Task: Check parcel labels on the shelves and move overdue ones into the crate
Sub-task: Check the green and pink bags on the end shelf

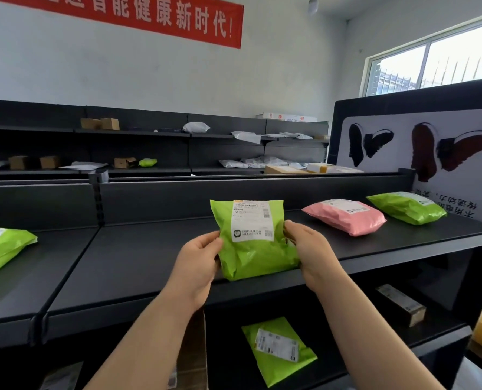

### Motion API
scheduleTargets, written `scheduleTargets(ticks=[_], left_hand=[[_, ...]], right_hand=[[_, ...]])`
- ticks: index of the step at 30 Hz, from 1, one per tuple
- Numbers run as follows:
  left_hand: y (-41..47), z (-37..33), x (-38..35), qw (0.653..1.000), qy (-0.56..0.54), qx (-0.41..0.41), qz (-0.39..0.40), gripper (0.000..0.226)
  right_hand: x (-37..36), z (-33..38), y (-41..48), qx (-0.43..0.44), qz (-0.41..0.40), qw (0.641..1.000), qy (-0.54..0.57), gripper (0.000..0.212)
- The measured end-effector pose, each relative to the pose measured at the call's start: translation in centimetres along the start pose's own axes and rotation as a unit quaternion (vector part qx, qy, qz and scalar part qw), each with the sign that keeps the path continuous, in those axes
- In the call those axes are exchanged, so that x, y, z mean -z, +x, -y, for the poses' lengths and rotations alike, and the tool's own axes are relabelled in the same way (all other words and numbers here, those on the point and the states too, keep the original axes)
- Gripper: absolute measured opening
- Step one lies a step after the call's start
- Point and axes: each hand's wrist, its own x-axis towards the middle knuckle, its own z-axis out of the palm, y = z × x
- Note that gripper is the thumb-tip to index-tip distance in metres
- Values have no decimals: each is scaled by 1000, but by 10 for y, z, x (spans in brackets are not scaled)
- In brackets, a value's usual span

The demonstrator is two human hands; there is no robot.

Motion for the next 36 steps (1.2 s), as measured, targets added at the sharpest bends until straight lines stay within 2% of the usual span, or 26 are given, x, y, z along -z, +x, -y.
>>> scheduleTargets(ticks=[4, 10, 16, 18, 21, 24, 26, 29, 31, 32, 34, 36], left_hand=[[31, -3, -4, 999, 41, 6, 18, 28], [69, 7, -10, 995, 72, 63, -9, 26], [82, 12, -20, 994, 75, 71, -28, 26], [83, 9, -32, 991, 106, 40, -78, 20], [82, 4, -64, 975, 160, -37, -148, 52], [84, 7, -120, 982, 120, -100, -109, 54], [92, 15, -162, 991, 99, -74, -54, 53], [105, 31, -216, 998, 62, 29, 1, 49], [109, 42, -244, 995, 30, 79, 42, 17], [113, 50, -256, 993, 4, 102, 55, 9], [122, 64, -273, 988, -32, 136, 58, 16], [134, 77, -285, 987, -36, 150, 45, 31]], right_hand=[[-5, 8, 38, -41, -13, 999, -2, 17], [-8, -9, 79, -99, -31, 994, -27, 31], [6, -18, 91, -109, 1, 992, -58, 25], [27, -10, 98, -96, 17, 994, -50, 21], [73, 11, 115, -45, 0, 995, -91, 12], [123, 33, 135, 10, -51, 986, -158, 12], [154, 45, 147, 53, -103, 974, -195, 25], [192, 54, 167, 69, -131, 959, -240, 37], [210, 53, 181, 54, -120, 955, -265, 46], [217, 52, 188, 47, -108, 953, -277, 47], [227, 48, 201, 24, -91, 954, -284, 48], [231, 43, 209, 3, -67, 961, -268, 40]])
